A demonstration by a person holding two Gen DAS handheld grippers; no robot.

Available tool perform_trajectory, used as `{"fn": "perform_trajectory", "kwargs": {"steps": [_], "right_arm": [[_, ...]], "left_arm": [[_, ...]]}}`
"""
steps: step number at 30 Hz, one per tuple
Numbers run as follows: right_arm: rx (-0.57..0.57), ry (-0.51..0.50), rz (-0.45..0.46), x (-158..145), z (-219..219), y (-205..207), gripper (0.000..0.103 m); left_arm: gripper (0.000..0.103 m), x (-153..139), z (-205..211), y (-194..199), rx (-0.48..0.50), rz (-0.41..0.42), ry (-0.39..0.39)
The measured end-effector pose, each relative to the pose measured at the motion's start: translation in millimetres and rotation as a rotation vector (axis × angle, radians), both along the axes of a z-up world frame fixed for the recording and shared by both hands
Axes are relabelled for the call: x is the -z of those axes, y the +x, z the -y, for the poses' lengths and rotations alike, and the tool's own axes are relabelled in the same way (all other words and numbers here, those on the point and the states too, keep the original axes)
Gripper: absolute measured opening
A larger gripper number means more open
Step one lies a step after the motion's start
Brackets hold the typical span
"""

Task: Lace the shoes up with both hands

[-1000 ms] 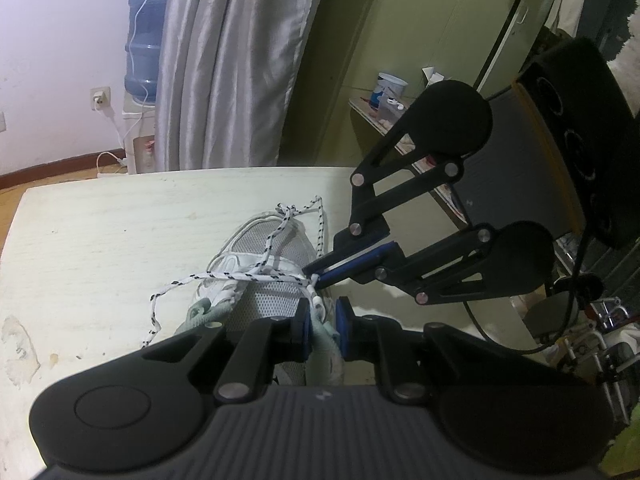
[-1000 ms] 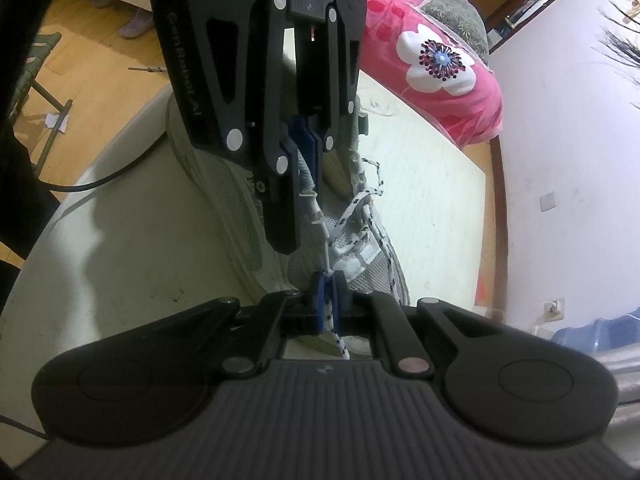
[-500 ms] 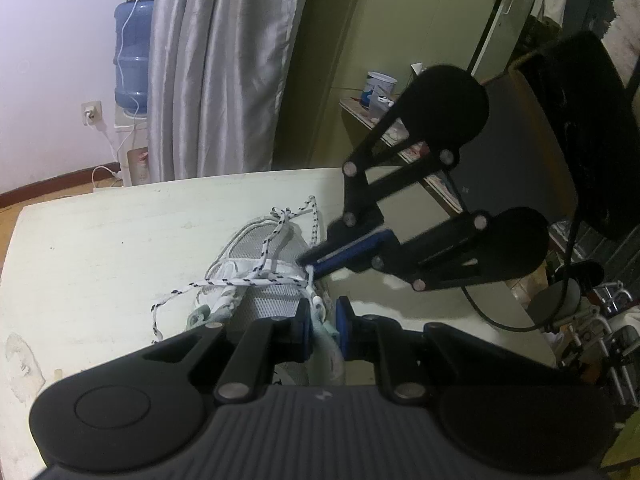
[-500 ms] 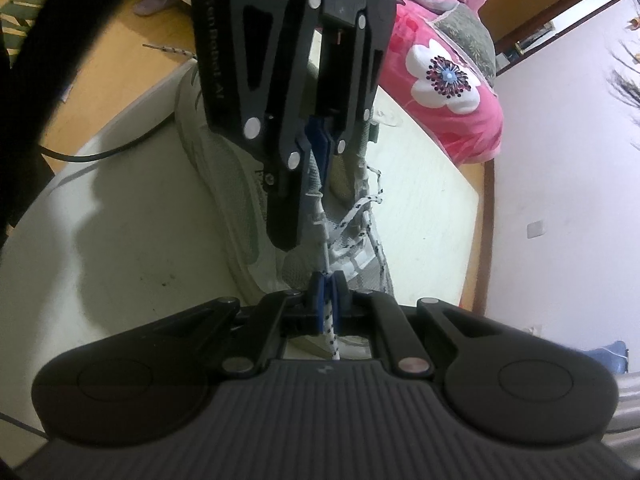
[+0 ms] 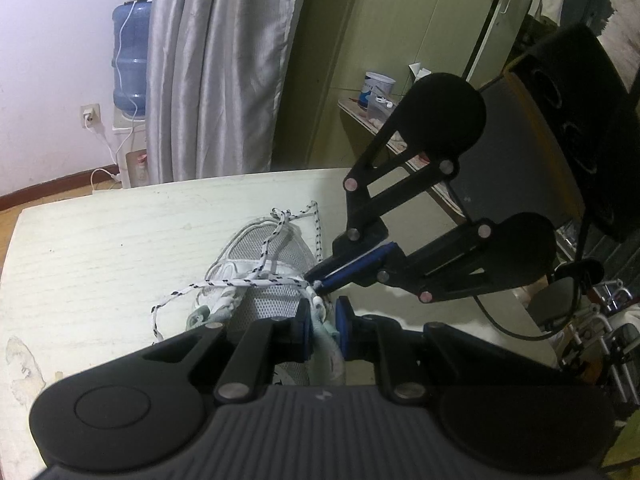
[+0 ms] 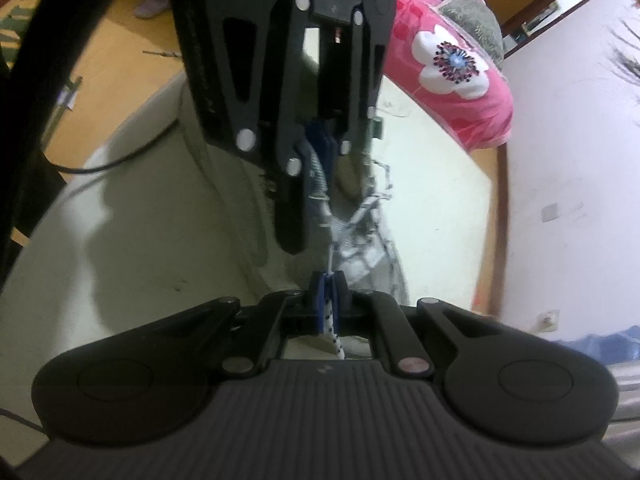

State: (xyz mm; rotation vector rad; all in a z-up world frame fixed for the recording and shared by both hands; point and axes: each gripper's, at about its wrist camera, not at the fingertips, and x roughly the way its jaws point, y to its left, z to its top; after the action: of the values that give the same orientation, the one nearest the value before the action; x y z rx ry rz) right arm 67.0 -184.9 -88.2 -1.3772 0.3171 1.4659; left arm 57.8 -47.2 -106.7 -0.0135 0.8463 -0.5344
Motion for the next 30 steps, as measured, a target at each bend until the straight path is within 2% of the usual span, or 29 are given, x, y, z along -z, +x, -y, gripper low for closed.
{"fn": "perform_trajectory", "kwargs": {"steps": [5, 11, 30], "right_arm": [[0.013, -0.001, 0.014, -8, 4, -10, 0.002], [0.017, 0.007, 0.089, -13, 9, -19, 0.002], [0.053, -0.025, 0.042, -31, 4, -26, 0.003]], "left_arm": [[0.013, 1, 0, 2, 0.005, 0.005, 0.0], [0.013, 2, 1, 3, 0.012, 0.011, 0.004], [0.013, 7, 1, 4, 0.021, 0.02, -0.001]]}}
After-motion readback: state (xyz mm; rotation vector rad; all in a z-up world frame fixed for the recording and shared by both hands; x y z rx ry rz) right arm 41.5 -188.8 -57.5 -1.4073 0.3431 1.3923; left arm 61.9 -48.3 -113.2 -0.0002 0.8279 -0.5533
